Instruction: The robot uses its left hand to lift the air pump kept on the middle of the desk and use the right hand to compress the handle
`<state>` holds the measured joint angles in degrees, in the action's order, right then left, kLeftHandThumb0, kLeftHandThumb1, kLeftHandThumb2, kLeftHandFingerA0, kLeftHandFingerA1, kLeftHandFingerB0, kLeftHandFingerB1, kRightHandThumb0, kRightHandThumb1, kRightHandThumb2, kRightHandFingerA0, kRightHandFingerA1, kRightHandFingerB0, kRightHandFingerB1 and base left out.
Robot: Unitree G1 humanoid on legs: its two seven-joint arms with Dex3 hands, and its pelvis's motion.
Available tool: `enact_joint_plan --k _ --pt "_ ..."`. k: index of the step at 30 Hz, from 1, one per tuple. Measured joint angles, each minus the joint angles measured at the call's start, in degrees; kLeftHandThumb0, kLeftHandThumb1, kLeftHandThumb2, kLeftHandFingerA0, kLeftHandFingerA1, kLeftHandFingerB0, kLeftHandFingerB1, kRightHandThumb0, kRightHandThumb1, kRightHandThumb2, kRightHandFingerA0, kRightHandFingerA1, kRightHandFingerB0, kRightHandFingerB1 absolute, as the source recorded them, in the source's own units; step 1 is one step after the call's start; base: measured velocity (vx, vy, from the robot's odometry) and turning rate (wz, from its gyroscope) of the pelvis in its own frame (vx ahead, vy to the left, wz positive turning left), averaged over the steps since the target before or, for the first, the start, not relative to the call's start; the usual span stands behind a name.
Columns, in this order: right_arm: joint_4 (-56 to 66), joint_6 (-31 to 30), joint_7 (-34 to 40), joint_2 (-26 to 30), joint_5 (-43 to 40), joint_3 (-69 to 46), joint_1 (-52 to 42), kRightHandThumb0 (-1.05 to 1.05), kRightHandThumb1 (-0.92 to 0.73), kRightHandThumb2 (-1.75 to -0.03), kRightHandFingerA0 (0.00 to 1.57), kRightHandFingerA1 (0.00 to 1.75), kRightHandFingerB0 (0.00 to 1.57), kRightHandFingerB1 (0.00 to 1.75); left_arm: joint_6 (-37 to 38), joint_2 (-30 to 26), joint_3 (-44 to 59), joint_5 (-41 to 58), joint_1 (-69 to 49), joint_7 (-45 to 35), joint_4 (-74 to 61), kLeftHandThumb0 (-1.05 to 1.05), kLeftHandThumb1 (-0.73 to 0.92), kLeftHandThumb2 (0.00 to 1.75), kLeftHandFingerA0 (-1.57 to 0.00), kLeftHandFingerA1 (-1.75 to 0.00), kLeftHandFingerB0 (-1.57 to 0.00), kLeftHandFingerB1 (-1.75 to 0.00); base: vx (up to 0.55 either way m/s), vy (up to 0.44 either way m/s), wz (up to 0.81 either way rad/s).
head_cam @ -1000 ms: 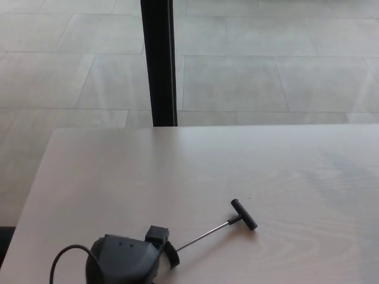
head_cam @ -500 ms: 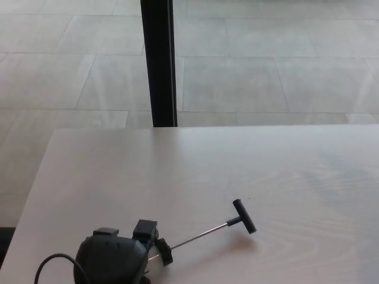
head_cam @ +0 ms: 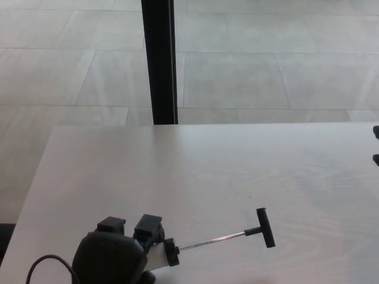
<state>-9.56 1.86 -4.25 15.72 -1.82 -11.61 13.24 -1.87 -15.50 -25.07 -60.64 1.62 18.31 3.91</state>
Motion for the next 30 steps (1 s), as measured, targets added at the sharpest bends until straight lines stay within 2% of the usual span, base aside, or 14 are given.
enact_joint_plan --k 2,3,5,6,7,8,9,11,12,16,17,19,24,30 --pt "0.49 -0.48 0.05 -1.24 0.0 0.62 0.61 -0.58 -0.89 -0.67 0.45 0.54 0.42 0.36 1.46 0.01 0.01 0.59 0.46 1.33 0.63 -0.12 0.7 0.8 -0.65 -1.75 -0.49 -1.75 0.0 0.0 0.0" --pt "0.79 -0.82 0.08 -1.95 -0.02 1.03 0.96 -0.66 -0.92 -0.71 0.4 0.52 0.36 0.37 2.22 0.03 0.04 0.94 0.7 2.07 0.91 -0.1 0.67 0.88 -0.69 -1.75 -0.51 -1.72 0.0 0.0 0.0" --pt "1.18 -1.48 0.08 -3.1 -0.02 1.85 1.66 -0.72 -0.92 -0.73 0.33 0.5 0.31 0.35 3.57 0.22 0.25 1.5 1.22 3.41 1.53 -0.09 0.69 0.87 -0.68 -1.75 -0.54 -1.72 0.0 0.0 0.0" --pt "1.27 -1.92 0.08 -3.74 -0.04 2.35 2.14 -0.84 -0.92 -0.79 0.22 0.42 0.2 0.32 4.29 0.44 0.45 1.85 1.54 4.14 1.86 -0.1 0.72 0.82 -0.68 -1.75 -0.53 -1.72 0.0 0.0 0.0" --pt "1.45 -2.51 0.09 -4.4 -0.07 2.78 2.62 -0.84 -0.92 -0.79 0.22 0.42 0.2 0.32 4.86 0.75 0.72 2.31 1.92 4.67 2.15 -0.1 0.72 0.82 -0.68 -1.75 -0.53 -1.72 0.0 0.0 0.0" --pt "1.74 -3.37 0.09 -5.15 -0.12 3.44 3.28 -0.83 -0.82 -1.19 0.06 0.35 0.09 0.28 5.61 1.25 1.16 2.91 2.6 5.42 2.52 -0.09 0.72 0.83 -0.68 -1.75 -0.52 -1.74 0.0 0.0 0.0" --pt "2.09 -4.15 0.09 -5.79 -0.19 3.92 3.81 -0.8 -0.81 -1.23 0.0 0.24 0.09 0.25 6.18 1.72 1.45 3.37 3.18 6.03 2.77 -0.09 0.73 0.83 -0.67 -1.75 -0.52 -1.72 0.0 0.0 0.0" --pt "2.85 -5.54 0.04 -7.0 -0.53 4.59 4.75 -0.84 -0.84 -1.25 0.0 0.19 0.05 0.21 6.57 2.36 1.85 3.95 4.29 6.26 2.88 -0.07 0.7 0.86 -0.68 -1.75 -0.54 -1.72 0.0 0.0 0.0" --pt "3.21 -6.39 -0.02 -7.83 -0.86 4.96 5.44 -0.94 -0.92 -1.3 0.0 0.11 0.04 0.1 6.73 2.7 2.28 4.48 5.21 6.39 3.14 -0.05 0.62 0.91 -0.72 -1.75 -0.57 -1.72 0.0 0.0 0.0" --pt "4.26 -8.71 -0.2 -10.58 -1.55 6.96 7.28 -1.01 -0.92 -1.32 0.0 0.1 0.0 0.02 7.07 2.93 3.99 5.36 10.18 7.48 5.37 -0.1 0.68 0.92 -0.68 -1.75 -0.55 -1.71 0.0 0.0 0.0" --pt "4.76 -9.3 -0.26 -11.05 -1.71 7.38 7.46 -1.04 -0.92 -1.32 0.0 0.1 0.0 0.0 7.07 2.87 4.55 5.78 11.28 7.48 5.99 -0.1 0.65 0.96 -0.72 -1.75 -0.57 -1.68 0.0 0.0 0.0" --pt "5.67 -10.35 -0.3 -11.68 -1.98 7.94 7.56 -1.05 -0.92 -1.32 0.0 0.12 0.0 0.01 7.13 2.55 5.55 6.75 12.81 7.32 7.18 -0.1 0.64 1.02 -0.76 -1.75 -0.58 -1.65 0.0 0.0 0.0" --pt "6.8 -12.2 -0.47 -12.89 -2.67 8.65 7.55 -1.05 -0.88 -1.32 0.0 0.13 0.0 0.02 7.64 1.25 6.8 8.51 16.38 7.09 9.91 -0.1 0.61 1.04 -0.74 -1.75 -0.61 -1.64 0.0 0.0 0.0" --pt "8.78 -14.69 -0.53 -12.8 -2.51 10.07 7.53 -1.05 -0.9 -1.32 0.0 0.13 0.0 0.0 8.11 -1.35 6.37 8.91 17.89 7.11 11.24 -0.11 0.57 1.06 -0.81 -1.75 -0.64 -1.62 0.0 0.0 0.0"
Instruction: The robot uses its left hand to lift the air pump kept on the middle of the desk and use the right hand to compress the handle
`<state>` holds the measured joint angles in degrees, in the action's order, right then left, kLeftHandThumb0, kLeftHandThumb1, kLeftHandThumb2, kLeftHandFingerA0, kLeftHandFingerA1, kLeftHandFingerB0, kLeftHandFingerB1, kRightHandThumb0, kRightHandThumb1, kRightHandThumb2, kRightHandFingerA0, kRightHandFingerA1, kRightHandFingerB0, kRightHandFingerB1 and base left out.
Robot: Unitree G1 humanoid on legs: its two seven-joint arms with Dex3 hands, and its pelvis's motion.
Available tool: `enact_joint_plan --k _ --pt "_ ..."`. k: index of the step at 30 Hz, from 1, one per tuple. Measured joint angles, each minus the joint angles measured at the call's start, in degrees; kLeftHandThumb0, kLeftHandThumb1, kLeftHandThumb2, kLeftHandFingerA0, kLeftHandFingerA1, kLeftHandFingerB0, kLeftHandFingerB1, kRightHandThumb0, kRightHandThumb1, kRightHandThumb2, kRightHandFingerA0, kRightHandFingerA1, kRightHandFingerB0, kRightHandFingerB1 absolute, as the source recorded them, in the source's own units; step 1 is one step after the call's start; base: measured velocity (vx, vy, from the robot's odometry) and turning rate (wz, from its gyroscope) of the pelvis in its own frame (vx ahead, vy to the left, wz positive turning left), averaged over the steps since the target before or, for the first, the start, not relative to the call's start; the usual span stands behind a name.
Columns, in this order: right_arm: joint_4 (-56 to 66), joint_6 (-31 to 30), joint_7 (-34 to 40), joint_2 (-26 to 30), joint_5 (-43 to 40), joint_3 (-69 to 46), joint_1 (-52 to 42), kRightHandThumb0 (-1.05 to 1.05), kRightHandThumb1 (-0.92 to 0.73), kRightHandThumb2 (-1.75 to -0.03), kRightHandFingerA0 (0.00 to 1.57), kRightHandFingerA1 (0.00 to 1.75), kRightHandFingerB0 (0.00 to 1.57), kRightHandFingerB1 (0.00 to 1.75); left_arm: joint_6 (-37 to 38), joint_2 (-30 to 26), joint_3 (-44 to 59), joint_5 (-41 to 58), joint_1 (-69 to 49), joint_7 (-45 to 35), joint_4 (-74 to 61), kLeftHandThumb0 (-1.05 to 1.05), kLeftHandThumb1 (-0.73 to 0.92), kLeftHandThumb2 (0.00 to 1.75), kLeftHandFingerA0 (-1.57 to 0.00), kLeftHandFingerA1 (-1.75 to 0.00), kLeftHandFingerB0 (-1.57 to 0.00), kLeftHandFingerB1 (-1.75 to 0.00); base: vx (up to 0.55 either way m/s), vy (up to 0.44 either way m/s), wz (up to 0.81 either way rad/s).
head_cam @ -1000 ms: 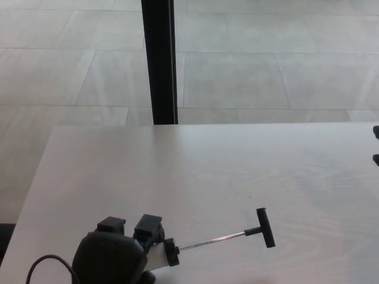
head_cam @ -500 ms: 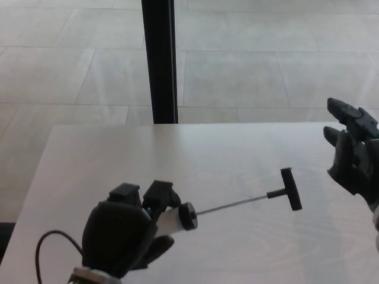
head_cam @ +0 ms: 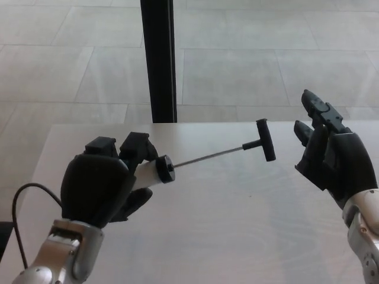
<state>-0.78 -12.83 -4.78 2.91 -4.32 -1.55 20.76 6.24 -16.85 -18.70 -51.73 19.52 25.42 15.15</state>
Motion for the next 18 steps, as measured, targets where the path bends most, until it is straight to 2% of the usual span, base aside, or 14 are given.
enact_joint_plan --k 2,7,9,18 --pt "0.96 -1.11 -0.04 0.29 0.23 0.69 0.0 -1.04 -0.88 -1.32 0.0 0.11 0.0 0.0 0.51 -0.75 -0.33 0.06 0.0 0.01 0.59 -0.1 0.53 1.06 -0.83 -1.75 -0.68 -1.6 0.0 0.0 0.0" --pt "2.7 -4.57 -0.45 2.63 1.37 2.33 1.08 -1.05 -0.89 -1.3 0.0 0.07 0.0 0.0 2.04 -2.94 -1.89 -0.14 -0.02 0.99 2.1 -0.11 0.53 1.07 -0.79 -1.75 -0.66 -1.62 0.0 0.0 0.0" --pt "2.61 -5.3 -0.73 3.57 1.67 2.62 2.11 -1.05 -0.89 -1.29 0.0 0.05 0.0 0.0 2.22 -3.57 -2.63 -0.5 -0.06 1.4 2.11 -0.13 0.58 0.99 -0.79 -1.75 -0.66 -1.6 0.0 0.0 0.0" --pt "1.31 -7.72 -1.57 4.43 2.13 3.25 4.16 -1.05 -0.9 -1.31 0.0 0.05 0.0 0.0 2.66 -3.59 -3.37 -1.15 0.23 2.66 2.02 -0.1 0.55 1.04 -0.83 -1.75 -0.67 -1.63 0.0 0.0 0.0"
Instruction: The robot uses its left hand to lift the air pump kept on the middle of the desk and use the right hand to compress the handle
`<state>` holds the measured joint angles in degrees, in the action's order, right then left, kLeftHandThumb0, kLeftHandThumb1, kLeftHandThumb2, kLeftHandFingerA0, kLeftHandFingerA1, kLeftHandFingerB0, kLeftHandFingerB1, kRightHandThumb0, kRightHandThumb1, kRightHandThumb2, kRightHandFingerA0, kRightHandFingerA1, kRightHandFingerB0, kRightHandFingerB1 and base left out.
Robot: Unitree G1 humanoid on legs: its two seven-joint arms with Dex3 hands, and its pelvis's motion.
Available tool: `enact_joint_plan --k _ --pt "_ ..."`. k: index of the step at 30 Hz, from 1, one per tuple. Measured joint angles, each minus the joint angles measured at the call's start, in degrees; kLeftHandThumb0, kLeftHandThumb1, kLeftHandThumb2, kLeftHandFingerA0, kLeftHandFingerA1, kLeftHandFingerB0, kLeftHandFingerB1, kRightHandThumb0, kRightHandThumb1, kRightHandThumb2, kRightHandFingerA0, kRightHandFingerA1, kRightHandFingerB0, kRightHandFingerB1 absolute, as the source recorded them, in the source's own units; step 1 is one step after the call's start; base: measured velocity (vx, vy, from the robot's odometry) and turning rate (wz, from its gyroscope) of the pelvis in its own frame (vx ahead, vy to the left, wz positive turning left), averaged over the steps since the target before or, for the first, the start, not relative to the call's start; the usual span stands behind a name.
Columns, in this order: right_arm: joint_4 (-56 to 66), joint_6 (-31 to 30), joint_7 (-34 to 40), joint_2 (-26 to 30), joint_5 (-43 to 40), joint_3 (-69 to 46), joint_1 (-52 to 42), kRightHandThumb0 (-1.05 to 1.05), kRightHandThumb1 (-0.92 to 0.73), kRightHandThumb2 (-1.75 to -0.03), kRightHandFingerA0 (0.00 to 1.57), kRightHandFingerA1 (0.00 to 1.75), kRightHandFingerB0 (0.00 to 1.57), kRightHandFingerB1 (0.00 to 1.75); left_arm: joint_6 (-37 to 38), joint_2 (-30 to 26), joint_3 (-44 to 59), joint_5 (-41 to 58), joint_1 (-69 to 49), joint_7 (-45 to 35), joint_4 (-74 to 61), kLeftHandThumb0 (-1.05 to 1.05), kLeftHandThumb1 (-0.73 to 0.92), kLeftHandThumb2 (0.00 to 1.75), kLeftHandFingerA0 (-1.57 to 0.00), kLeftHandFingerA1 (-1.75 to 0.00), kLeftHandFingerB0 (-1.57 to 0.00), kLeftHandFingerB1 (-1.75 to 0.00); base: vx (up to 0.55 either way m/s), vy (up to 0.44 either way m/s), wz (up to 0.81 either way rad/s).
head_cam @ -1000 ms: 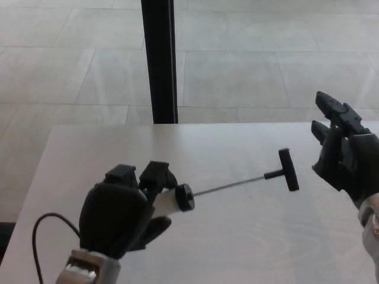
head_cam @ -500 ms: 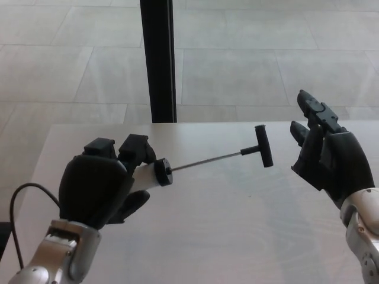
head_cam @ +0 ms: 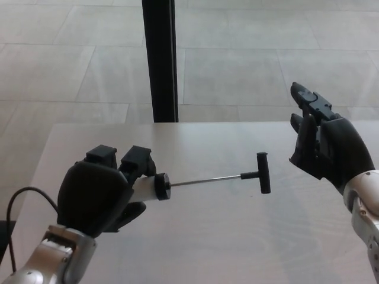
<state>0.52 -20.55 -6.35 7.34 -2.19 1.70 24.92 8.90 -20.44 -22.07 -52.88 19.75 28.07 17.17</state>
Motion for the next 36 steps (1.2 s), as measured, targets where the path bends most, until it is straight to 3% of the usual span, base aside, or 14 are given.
enact_joint_plan --k 17,23,36 --pt "-2.5 0.92 1.14 -4.78 0.25 0.2 -2.27 -1.05 -0.92 -1.33 0.0 0.04 0.0 0.0 -0.08 4.93 2.03 1.36 2.83 0.28 -2.76 -0.12 0.52 1.1 -0.8 -1.75 -0.67 -1.62 0.0 0.0 0.0" --pt "-2.49 1.01 1.21 -4.73 0.64 0.3 -1.73 -1.05 -0.92 -1.32 0.0 0.05 0.0 0.0 -0.08 4.89 1.3 1.21 2.76 -0.06 -2.95 -0.14 0.56 0.97 -0.79 -1.75 -0.7 -1.56 0.0 0.0 0.0" --pt "-1.72 0.68 0.54 -1.06 2.4 1.9 0.87 -1.05 -0.89 -1.3 0.0 0.05 0.0 0.0 -0.75 2.28 -0.25 -1.22 2.59 -0.04 -2.41 -0.15 0.55 0.95 -0.81 -1.74 -0.72 -1.53 0.0 0.0 0.0"
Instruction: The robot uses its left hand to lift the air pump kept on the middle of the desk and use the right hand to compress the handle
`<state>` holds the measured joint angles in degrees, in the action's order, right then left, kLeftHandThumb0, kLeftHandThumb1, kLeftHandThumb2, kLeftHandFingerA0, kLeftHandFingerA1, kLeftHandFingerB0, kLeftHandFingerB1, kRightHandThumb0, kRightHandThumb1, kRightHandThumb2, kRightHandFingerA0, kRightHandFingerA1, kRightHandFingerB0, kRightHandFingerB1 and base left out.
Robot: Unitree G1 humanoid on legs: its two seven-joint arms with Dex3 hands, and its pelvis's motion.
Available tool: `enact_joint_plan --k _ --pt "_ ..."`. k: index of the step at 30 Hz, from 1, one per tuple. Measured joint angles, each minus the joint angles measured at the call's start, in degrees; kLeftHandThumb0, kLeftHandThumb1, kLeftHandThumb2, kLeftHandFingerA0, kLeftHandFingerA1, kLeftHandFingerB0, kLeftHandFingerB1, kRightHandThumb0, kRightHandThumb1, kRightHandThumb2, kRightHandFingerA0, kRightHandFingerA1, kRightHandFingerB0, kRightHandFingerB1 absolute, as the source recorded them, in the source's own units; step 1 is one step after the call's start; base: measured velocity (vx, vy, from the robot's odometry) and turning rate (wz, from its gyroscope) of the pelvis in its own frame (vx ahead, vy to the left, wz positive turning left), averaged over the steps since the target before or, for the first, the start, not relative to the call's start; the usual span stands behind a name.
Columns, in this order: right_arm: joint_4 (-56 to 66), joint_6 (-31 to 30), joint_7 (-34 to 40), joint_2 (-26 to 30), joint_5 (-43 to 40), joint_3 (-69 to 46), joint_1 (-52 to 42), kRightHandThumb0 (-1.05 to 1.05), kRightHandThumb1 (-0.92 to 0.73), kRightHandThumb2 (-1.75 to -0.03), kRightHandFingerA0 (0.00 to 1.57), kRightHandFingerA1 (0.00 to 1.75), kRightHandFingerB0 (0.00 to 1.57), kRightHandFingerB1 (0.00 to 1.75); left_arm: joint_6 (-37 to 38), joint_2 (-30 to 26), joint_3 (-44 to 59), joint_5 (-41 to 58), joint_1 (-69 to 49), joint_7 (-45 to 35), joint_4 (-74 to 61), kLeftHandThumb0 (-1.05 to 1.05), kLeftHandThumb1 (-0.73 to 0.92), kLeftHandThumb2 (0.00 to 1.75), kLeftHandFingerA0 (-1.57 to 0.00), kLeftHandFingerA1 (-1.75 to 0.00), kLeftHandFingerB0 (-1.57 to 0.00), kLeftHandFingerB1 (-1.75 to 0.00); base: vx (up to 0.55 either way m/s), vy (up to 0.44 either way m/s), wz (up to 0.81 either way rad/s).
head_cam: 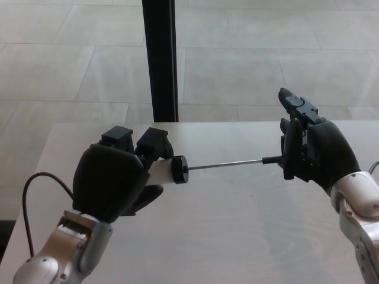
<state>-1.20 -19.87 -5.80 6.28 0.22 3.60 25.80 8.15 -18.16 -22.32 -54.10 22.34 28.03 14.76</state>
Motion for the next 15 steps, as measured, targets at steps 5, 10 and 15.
enact_joint_plan --k 5,10,15 --pt "0.28 -0.1 -0.19 0.77 0.85 1.03 0.36 -1.03 -0.91 -1.3 0.0 0.06 0.0 0.01 -0.05 -0.1 -0.11 -0.34 0.01 0.25 0.42 -0.14 0.55 0.97 -0.81 -1.75 -0.71 -1.55 0.0 0.0 0.0" --pt "1.91 -1.15 -0.54 0.14 0.98 2.14 -0.48 -1.04 -0.9 -1.31 0.0 0.07 0.0 0.0 -0.08 1.01 0.01 -0.11 0.46 0.5 0.56 -0.14 0.54 0.99 -0.81 -1.75 -0.69 -1.57 0.0 0.0 0.0" --pt "2.24 -1.59 -0.44 -0.92 1.47 3.29 -1.93 -1.03 -0.92 -1.32 0.0 0.06 0.0 0.0 -0.2 1.62 0.31 0.07 1.06 0.37 0.48 -0.12 0.54 0.96 -0.78 -1.75 -0.68 -1.58 0.0 0.0 0.0"
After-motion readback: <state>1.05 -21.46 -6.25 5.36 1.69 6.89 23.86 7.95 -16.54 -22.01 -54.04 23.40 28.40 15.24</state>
